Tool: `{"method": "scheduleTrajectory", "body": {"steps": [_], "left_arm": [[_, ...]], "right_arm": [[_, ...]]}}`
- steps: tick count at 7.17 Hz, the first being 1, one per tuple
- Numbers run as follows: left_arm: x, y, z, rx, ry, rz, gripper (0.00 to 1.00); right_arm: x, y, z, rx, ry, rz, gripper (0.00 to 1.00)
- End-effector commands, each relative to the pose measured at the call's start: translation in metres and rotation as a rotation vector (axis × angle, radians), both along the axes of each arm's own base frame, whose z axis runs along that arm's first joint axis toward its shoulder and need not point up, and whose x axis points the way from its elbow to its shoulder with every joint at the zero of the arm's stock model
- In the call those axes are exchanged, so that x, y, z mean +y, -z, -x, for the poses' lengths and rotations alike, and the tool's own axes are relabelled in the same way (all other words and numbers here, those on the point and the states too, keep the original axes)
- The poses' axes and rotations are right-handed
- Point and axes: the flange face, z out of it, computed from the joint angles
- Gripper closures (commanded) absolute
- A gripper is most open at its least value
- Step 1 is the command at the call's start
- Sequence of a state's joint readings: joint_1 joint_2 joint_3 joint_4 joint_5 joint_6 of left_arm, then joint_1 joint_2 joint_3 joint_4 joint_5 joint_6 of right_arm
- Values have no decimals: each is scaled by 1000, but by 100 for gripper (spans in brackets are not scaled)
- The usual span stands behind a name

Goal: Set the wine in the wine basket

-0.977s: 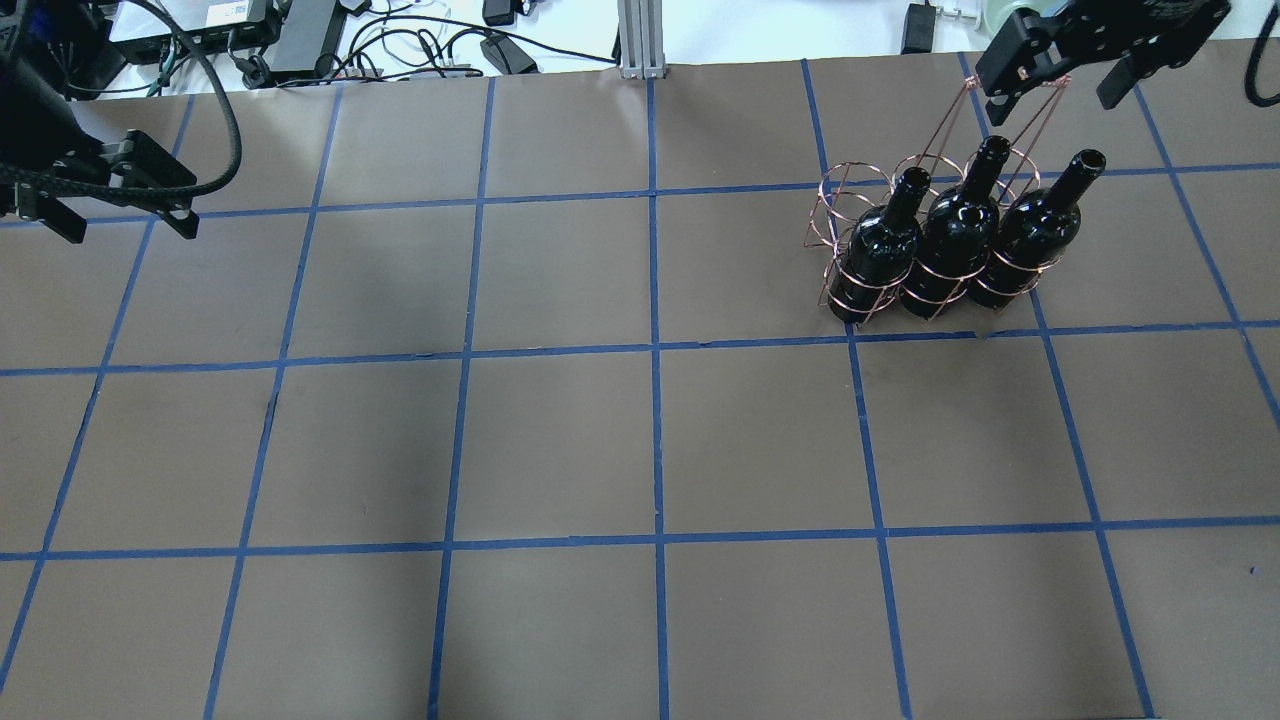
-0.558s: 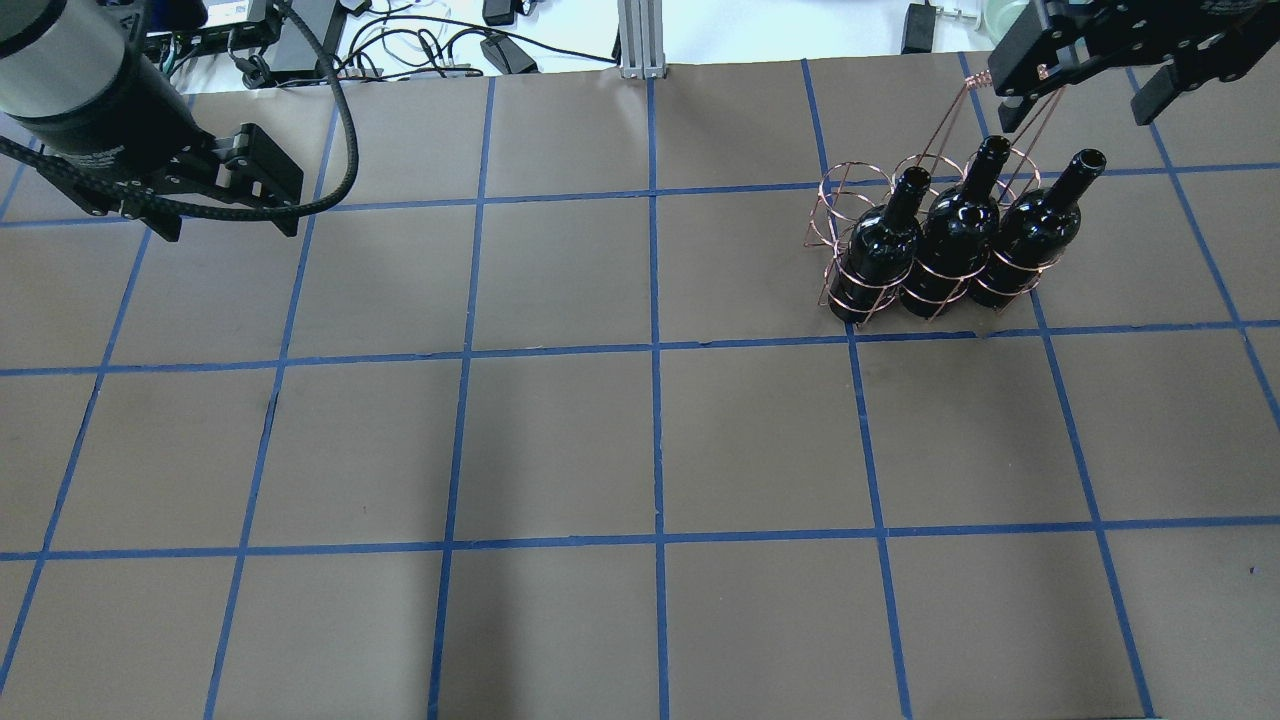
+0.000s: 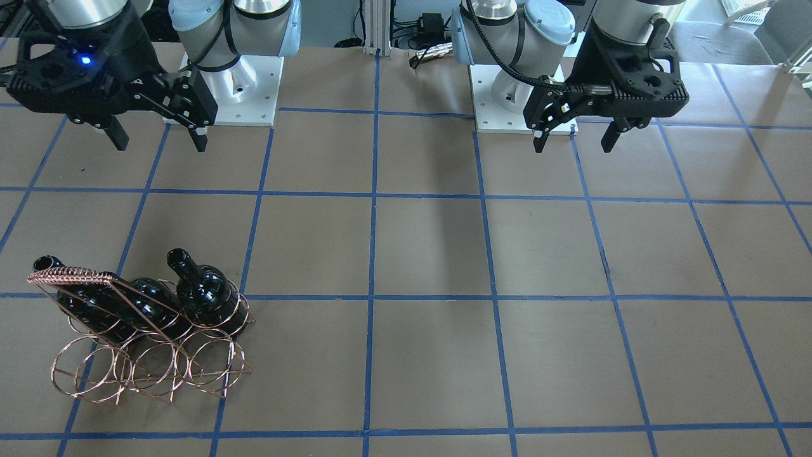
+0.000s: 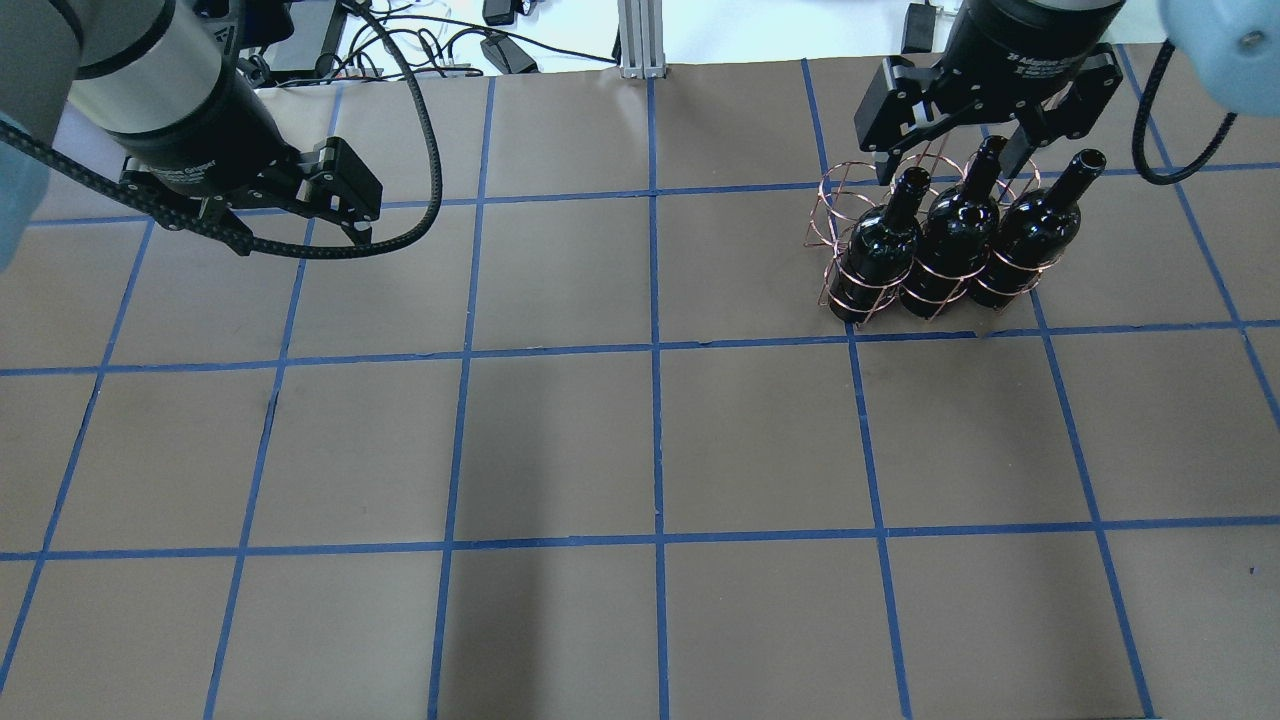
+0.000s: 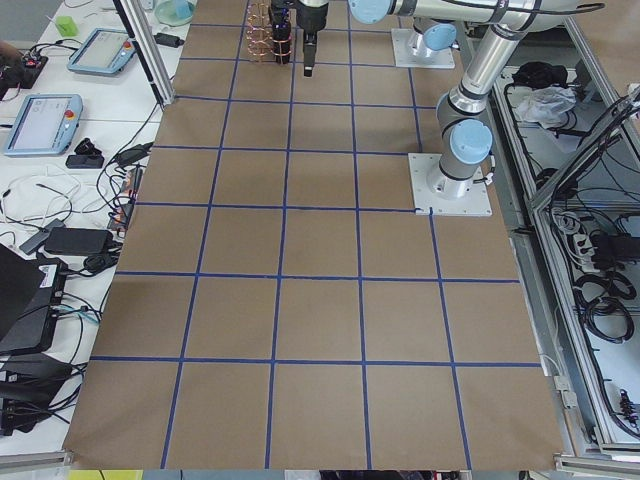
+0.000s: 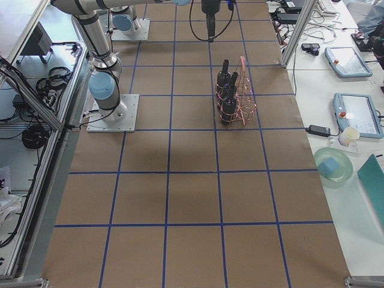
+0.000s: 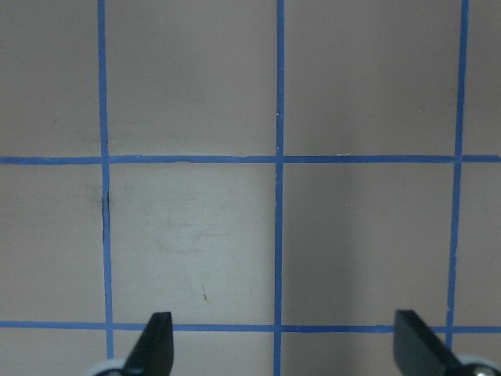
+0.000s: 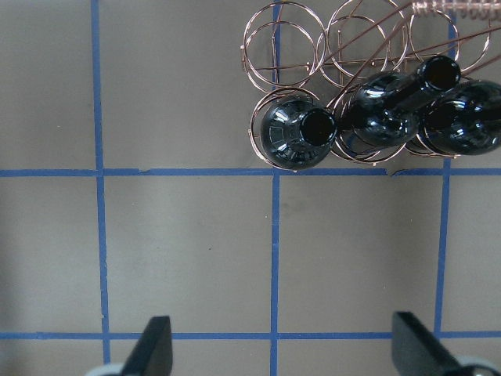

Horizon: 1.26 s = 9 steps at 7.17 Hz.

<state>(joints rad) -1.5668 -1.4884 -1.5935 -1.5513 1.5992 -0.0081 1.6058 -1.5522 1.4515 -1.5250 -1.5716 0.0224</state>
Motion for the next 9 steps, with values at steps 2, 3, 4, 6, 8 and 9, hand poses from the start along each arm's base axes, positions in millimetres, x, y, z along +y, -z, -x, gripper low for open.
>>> {"method": "scheduleTrajectory", "body": {"steps": [2, 3, 4, 6, 8, 9], "left_arm": [[0, 2, 2, 3, 0, -5, 0], [-1, 5, 2, 3, -2, -7, 0], [-1, 5, 1, 1, -3, -7, 0], [-2, 7, 2, 1, -2, -5, 0], [-3, 7, 1, 1, -3, -4, 0], [-3, 8, 2, 1, -2, -7, 0]], "right_arm": [[-3, -1, -4, -8, -3, 28, 0], [-9, -8, -4, -14, 10, 91, 0], [-9, -8, -3, -2, 7, 102, 0], [-9, -5, -3, -3, 8, 88, 0], [-8, 2, -4, -11, 6, 72, 0], [-10, 5, -4, -11, 6, 66, 0]]}}
